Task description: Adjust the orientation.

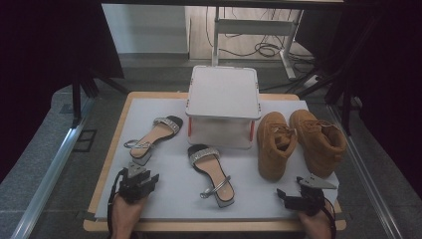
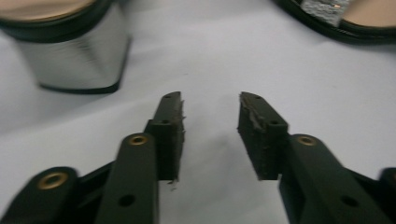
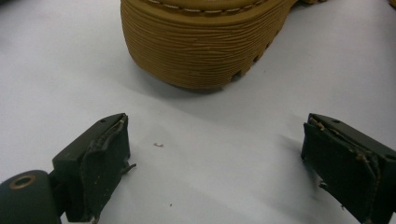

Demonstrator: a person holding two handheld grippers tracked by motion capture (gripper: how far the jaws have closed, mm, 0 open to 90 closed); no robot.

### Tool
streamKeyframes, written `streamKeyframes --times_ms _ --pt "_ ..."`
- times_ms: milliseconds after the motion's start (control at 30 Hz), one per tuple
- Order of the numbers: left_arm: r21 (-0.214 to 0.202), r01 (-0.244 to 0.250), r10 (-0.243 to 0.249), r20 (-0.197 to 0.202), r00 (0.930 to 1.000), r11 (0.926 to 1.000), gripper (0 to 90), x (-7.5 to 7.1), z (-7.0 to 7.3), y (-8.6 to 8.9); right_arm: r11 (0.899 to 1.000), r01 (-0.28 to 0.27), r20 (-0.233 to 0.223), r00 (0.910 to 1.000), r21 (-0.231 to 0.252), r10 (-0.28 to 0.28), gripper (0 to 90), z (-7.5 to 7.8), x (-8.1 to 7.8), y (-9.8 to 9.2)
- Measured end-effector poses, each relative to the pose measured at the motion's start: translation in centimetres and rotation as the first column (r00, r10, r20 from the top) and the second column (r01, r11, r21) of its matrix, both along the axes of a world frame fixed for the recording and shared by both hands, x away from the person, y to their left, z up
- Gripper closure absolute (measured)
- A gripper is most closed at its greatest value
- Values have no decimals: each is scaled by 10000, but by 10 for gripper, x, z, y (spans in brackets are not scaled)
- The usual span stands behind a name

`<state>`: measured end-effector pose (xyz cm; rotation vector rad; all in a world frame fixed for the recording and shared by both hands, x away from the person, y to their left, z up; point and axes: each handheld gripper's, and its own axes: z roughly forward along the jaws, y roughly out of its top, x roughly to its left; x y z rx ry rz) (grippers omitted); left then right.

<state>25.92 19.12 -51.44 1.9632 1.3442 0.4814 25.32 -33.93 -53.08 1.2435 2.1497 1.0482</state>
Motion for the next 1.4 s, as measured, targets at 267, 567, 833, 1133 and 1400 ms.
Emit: streamKeyframes --times_ms 267,567,833,1133,1400 --pt "401 636 -634 -57 9980 9972 800 9 0 -19 10000 2 -7 10000 2 -2 82 0 0 0" --pt "153 999 -1003 236 9947 9949 892 33 4 -42 10000 19 3 10000 16 -19 82 0 0 0" --pt "-121 1041 -1037 298 9942 9945 894 54 2 -55 10000 20 4 10000 16 -20 83 0 0 0" --pt "-97 939 -938 121 9955 9955 896 78 -2 -68 10000 21 6 10000 17 -21 83 0 0 0" --pt "5 747 -747 44 9972 9972 895 100 -5 -75 10000 19 5 10000 17 -19 83 0 0 0"
